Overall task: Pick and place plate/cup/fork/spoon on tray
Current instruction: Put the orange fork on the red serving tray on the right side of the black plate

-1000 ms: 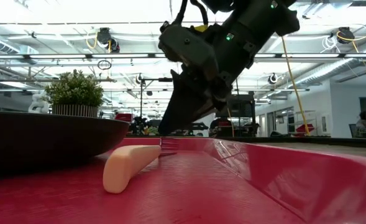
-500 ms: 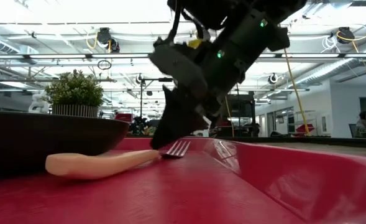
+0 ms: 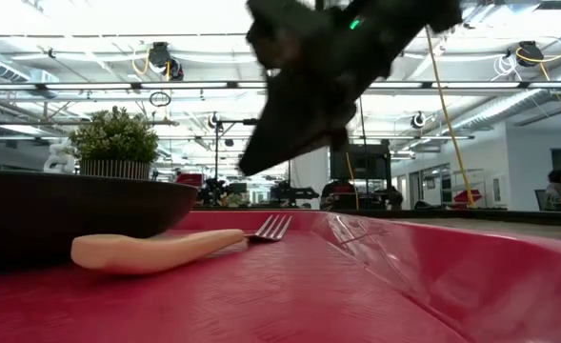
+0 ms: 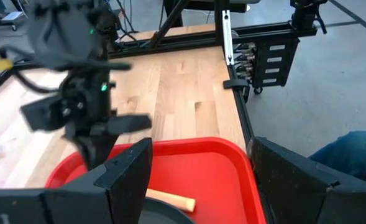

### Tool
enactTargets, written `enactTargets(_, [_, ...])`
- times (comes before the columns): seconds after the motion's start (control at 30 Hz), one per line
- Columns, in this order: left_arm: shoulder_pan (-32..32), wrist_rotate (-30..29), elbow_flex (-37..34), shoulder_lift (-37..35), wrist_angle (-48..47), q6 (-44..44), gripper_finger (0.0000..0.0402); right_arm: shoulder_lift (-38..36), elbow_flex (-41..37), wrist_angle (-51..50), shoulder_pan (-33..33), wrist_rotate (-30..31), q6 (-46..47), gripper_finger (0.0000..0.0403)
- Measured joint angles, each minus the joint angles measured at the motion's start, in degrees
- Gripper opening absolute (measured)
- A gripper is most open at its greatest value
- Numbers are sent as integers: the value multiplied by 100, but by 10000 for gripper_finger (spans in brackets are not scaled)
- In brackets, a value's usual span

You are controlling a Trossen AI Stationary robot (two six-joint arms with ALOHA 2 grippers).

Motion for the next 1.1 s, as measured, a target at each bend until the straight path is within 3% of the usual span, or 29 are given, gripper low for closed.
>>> enactTargets(0.23, [4, 0, 0, 0, -47, -11, 278, -125, 0, -1135, 188, 169, 435, 0])
enactTargets(0.6, [68, 0, 0, 0, -66, -113, 278, 404, 0, -880, 30, 113, 348, 0])
enactTargets(1.1, [90, -3, 0, 0, -121, -82, 278, 418, 0, -568, -228, 105, -90, 0])
